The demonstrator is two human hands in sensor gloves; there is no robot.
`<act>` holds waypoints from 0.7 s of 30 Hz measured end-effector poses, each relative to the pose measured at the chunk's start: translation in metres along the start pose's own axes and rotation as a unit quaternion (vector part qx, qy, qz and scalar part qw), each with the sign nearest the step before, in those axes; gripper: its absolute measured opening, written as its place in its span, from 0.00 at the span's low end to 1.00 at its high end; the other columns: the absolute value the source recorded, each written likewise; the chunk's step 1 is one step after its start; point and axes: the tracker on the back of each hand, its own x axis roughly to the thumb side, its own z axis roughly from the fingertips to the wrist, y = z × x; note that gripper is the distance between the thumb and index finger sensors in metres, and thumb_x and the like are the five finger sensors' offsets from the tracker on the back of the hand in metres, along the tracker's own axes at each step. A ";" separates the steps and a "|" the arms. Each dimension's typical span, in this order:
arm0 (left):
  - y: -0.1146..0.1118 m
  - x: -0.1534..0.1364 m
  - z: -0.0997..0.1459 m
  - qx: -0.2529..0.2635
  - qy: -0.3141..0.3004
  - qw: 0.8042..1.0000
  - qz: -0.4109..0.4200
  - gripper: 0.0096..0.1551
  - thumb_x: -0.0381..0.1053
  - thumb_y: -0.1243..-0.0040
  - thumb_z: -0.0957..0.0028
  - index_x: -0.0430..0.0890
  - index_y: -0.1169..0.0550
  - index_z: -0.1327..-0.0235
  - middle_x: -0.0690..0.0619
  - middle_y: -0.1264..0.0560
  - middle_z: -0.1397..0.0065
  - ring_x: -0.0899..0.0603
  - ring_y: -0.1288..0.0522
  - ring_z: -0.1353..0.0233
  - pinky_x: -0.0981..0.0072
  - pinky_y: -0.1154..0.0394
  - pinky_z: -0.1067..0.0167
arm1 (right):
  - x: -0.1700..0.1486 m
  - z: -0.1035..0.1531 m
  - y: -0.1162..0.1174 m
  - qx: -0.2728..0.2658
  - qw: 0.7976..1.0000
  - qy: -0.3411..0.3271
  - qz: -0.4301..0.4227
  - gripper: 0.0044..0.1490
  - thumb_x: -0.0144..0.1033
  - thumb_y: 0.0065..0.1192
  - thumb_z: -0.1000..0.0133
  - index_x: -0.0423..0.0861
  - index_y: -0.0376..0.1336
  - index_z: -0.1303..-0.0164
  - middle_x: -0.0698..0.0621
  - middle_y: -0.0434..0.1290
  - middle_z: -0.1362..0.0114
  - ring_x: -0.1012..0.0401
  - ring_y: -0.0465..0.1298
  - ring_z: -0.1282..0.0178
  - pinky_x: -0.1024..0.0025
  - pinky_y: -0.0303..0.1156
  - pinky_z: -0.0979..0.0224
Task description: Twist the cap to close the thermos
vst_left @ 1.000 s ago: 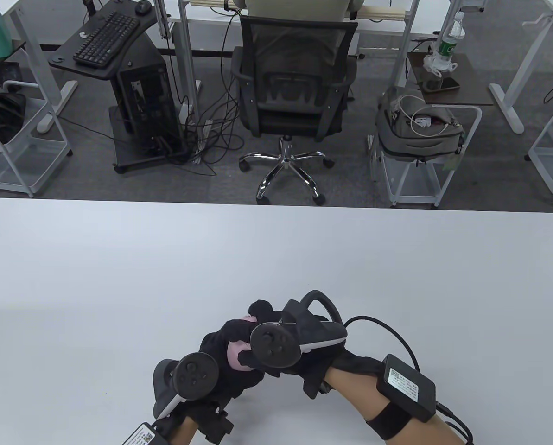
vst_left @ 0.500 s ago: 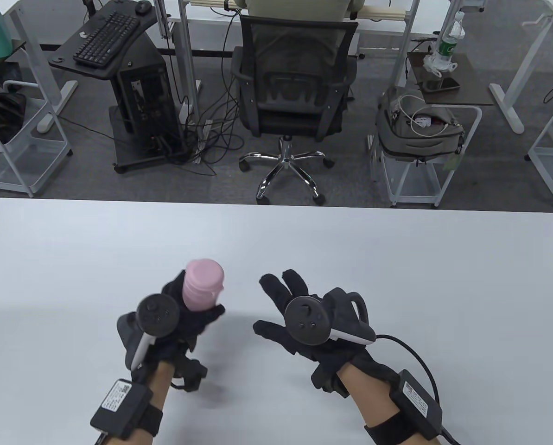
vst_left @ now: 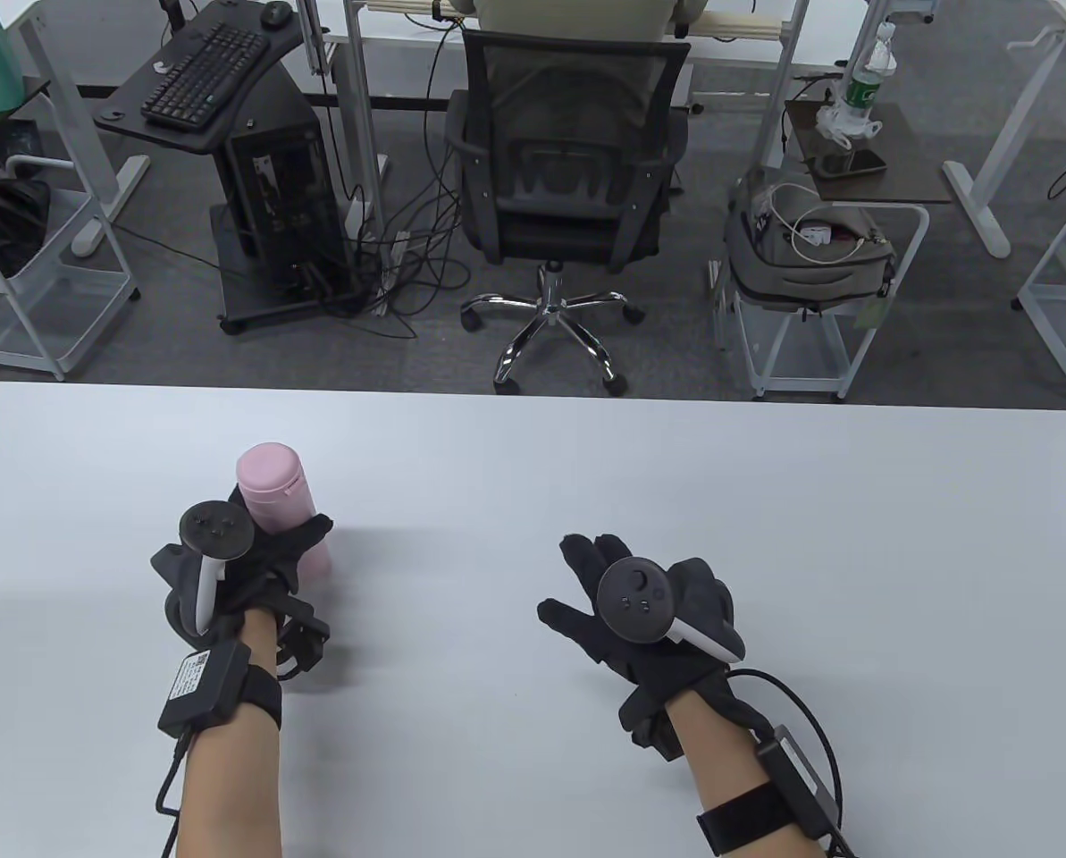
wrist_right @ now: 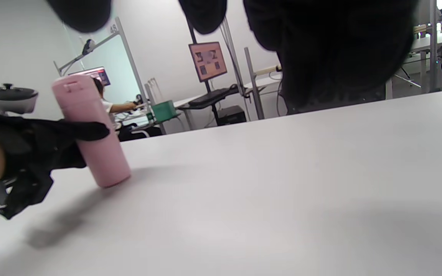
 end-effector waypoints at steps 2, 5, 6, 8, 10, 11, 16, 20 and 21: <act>0.000 -0.003 0.001 0.003 0.000 1.000 0.004 0.77 0.75 0.28 0.74 0.56 0.55 0.16 0.53 0.40 0.16 0.52 0.32 0.21 0.73 0.24 0.25 | -0.001 -0.001 0.001 0.001 1.000 0.001 0.000 0.53 0.62 0.42 0.31 0.36 0.42 0.09 0.20 0.51 0.14 0.26 0.73 0.31 0.29 0.71 0.35; -0.002 -0.003 0.001 0.001 -0.003 1.000 0.003 0.76 0.76 0.29 0.74 0.55 0.55 0.16 0.55 0.41 0.16 0.52 0.33 0.21 0.70 0.26 0.23 | -0.002 -0.001 0.005 0.005 1.000 0.001 0.000 0.52 0.61 0.43 0.31 0.36 0.42 0.09 0.20 0.51 0.14 0.27 0.73 0.31 0.29 0.71 0.35; -0.002 -0.004 0.002 0.000 -0.003 1.000 0.002 0.76 0.76 0.30 0.74 0.55 0.55 0.16 0.54 0.41 0.16 0.52 0.33 0.21 0.68 0.26 0.23 | -0.002 -0.001 0.006 0.006 1.000 0.001 0.000 0.52 0.61 0.43 0.31 0.36 0.42 0.09 0.20 0.51 0.14 0.27 0.73 0.31 0.29 0.71 0.35; -0.004 -0.005 0.002 -0.008 0.002 1.000 0.013 0.76 0.76 0.30 0.73 0.56 0.56 0.16 0.52 0.40 0.16 0.51 0.33 0.21 0.65 0.27 0.23 | -0.001 -0.001 0.009 0.007 1.000 0.001 0.001 0.52 0.61 0.43 0.31 0.35 0.42 0.09 0.20 0.51 0.14 0.27 0.73 0.31 0.29 0.71 0.35; -0.004 -0.005 0.002 -0.016 0.003 1.000 0.023 0.75 0.76 0.31 0.72 0.56 0.56 0.16 0.51 0.41 0.15 0.50 0.33 0.20 0.64 0.27 0.22 | 0.000 0.001 0.010 0.009 1.000 0.000 0.002 0.52 0.61 0.43 0.31 0.36 0.42 0.09 0.20 0.51 0.14 0.27 0.73 0.30 0.29 0.71 0.35; -0.005 -0.006 0.003 -0.020 0.004 1.000 0.018 0.75 0.75 0.31 0.70 0.54 0.56 0.16 0.52 0.41 0.15 0.49 0.33 0.20 0.63 0.28 0.22 | 0.001 0.002 0.011 0.010 1.000 0.000 0.002 0.53 0.61 0.43 0.31 0.35 0.42 0.09 0.20 0.51 0.14 0.26 0.72 0.30 0.29 0.71 0.35; 0.015 -0.010 0.022 -0.026 -0.038 0.998 0.032 0.71 0.71 0.33 0.46 0.41 0.64 0.18 0.31 0.56 0.13 0.26 0.50 0.17 0.33 0.41 0.25 | 0.003 0.018 0.006 -0.003 1.000 0.009 0.007 0.53 0.61 0.43 0.31 0.35 0.41 0.09 0.21 0.51 0.14 0.24 0.69 0.27 0.28 0.69 0.34; 0.055 0.008 0.082 0.105 -0.133 0.981 -0.099 0.80 0.73 0.31 0.51 0.37 0.68 0.18 0.23 0.63 0.16 0.19 0.58 0.21 0.28 0.46 0.28 | 0.003 0.041 0.006 -0.037 0.996 0.044 0.070 0.55 0.60 0.45 0.31 0.33 0.38 0.09 0.19 0.45 0.13 0.18 0.54 0.22 0.19 0.59 0.32; 0.060 0.017 0.104 0.142 -0.160 0.966 -0.144 0.80 0.74 0.31 0.52 0.38 0.66 0.16 0.24 0.61 0.15 0.19 0.57 0.21 0.27 0.45 0.28 | 0.004 0.047 0.008 -0.049 0.993 0.054 0.098 0.56 0.60 0.46 0.31 0.32 0.38 0.09 0.19 0.44 0.13 0.18 0.52 0.22 0.18 0.57 0.33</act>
